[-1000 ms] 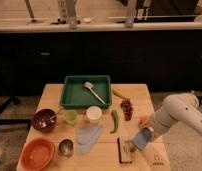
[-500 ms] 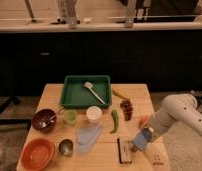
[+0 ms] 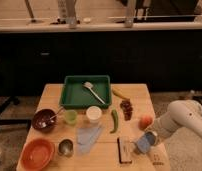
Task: Place sponge in table surface
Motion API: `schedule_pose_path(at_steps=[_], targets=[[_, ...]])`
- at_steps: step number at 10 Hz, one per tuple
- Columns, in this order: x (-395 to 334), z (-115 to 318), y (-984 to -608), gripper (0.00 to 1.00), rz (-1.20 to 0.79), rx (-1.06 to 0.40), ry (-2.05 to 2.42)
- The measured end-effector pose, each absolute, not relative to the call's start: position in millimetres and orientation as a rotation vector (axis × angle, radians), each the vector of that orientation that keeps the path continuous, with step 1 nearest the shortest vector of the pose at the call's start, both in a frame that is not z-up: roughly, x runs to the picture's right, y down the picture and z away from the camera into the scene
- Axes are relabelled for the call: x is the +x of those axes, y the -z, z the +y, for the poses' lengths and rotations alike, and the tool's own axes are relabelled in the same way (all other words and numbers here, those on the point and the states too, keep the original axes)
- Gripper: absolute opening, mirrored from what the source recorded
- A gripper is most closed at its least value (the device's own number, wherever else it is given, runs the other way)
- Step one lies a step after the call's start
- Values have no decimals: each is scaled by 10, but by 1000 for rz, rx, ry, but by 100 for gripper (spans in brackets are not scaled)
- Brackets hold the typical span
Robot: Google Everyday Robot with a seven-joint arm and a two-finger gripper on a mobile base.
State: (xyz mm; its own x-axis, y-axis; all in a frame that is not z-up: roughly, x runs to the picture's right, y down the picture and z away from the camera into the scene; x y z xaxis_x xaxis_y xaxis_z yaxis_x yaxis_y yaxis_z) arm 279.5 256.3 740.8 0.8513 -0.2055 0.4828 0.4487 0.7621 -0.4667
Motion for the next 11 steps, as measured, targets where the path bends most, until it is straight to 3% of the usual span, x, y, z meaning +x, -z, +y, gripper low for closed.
schedule_pose_path(at_steps=[11], targets=[[2816, 2753, -7571, 0, -431, -646, 363]])
